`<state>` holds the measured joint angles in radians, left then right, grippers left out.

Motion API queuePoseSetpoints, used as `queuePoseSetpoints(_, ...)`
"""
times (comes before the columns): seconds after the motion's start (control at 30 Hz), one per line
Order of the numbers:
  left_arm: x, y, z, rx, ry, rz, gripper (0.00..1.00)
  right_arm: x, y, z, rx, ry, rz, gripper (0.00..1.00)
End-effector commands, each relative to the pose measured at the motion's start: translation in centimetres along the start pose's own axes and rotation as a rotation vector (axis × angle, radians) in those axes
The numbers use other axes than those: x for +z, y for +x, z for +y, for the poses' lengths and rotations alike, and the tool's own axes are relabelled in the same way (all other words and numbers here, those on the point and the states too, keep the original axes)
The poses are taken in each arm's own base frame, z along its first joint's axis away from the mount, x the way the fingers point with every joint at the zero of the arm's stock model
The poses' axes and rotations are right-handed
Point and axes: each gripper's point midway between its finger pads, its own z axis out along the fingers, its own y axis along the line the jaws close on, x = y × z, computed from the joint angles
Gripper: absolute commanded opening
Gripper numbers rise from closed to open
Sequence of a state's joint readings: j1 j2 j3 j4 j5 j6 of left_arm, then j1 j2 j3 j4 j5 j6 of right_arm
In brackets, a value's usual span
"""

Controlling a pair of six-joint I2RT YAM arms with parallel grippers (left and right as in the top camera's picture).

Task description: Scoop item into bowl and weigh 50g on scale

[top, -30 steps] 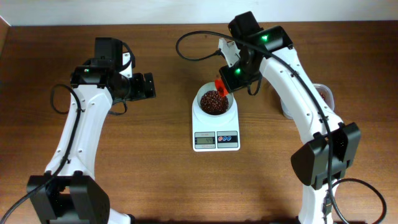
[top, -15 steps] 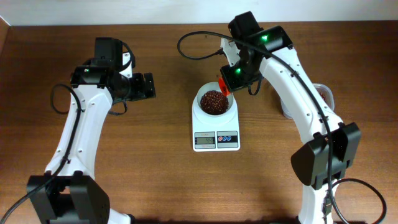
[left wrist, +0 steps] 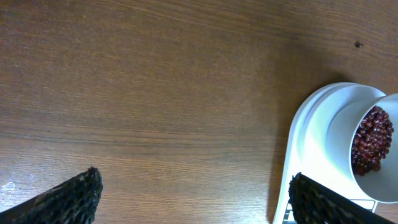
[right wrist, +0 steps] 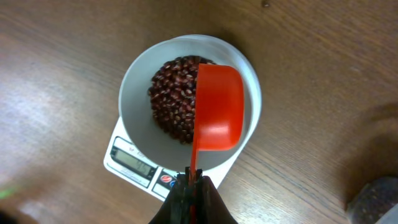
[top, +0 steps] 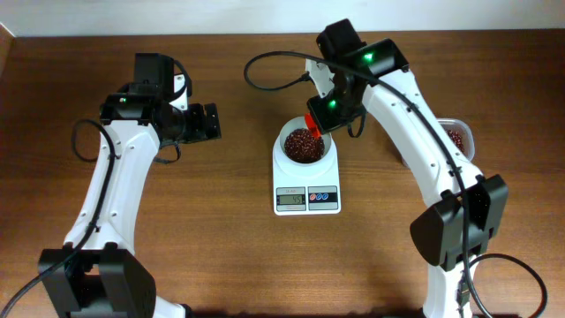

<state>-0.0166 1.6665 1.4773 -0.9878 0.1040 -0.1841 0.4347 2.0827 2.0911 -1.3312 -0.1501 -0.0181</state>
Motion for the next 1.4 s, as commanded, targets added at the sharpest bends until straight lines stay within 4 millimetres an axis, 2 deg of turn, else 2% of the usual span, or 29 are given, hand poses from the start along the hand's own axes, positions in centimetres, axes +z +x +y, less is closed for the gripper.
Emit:
queuePoseSetpoints(0.0,0.3,0.2,0.1,-0.002,-0.005,0.012,0.99,-0.4,-0.4,0.0,-0.025,0.052,-0.016,0.04)
queuePoseSetpoints(0.87,0.3,0.2,0.1,-0.002,-0.005,0.012,0.99,-0.4,-0.8,0.2,-0.017,0.044,-0.030,0.04)
queuePoseSetpoints(1.23,0.3,0.2,0.1,-0.002,-0.005,0.012,0.99,-0.5,-2.0,0.2,-0.024,0.050,-0.081,0.04)
queuePoseSetpoints(1.37,0.3,0.2,0.1,-0.002,-0.005,0.012,0.99,-2.7,-2.2,1.2,-0.040,0.047,-0.095,0.04)
